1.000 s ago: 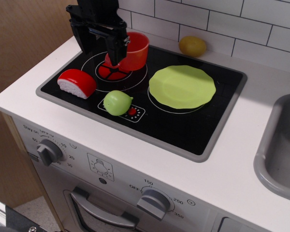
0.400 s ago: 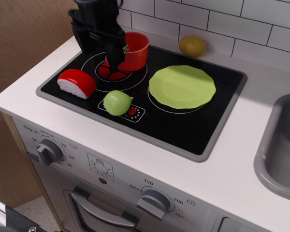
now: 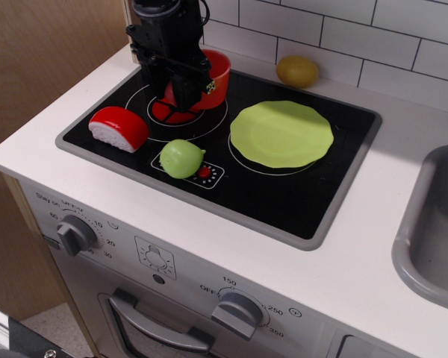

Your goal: Put cup on plate

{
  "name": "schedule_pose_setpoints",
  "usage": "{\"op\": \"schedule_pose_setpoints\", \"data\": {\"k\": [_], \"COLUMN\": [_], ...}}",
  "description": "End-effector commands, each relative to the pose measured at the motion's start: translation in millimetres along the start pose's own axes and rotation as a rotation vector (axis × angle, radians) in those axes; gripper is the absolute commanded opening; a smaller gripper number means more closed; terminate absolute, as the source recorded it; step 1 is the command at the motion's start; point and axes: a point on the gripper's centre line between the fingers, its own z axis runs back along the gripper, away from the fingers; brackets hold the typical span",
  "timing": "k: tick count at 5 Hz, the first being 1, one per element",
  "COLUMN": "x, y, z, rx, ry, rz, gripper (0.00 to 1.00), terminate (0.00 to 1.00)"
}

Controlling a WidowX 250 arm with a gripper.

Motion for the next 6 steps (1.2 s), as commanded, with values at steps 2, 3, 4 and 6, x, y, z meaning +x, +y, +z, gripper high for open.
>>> {"op": "schedule_pose_setpoints", "data": {"k": [2,3,4,6], "x": [8,5,2,4], "y": [-3,-11,-28,-75], "z": [33,49,65,48], "rx": [0.120,0.090,0.067,0.012], "ry": [-0.142,-0.172,-0.195,-0.071], "rz": [0.068,0.071,0.067,0.036], "gripper": [0.00,0.00,0.00,0.00], "terminate": [0.00,0.00,0.00,0.00]}}
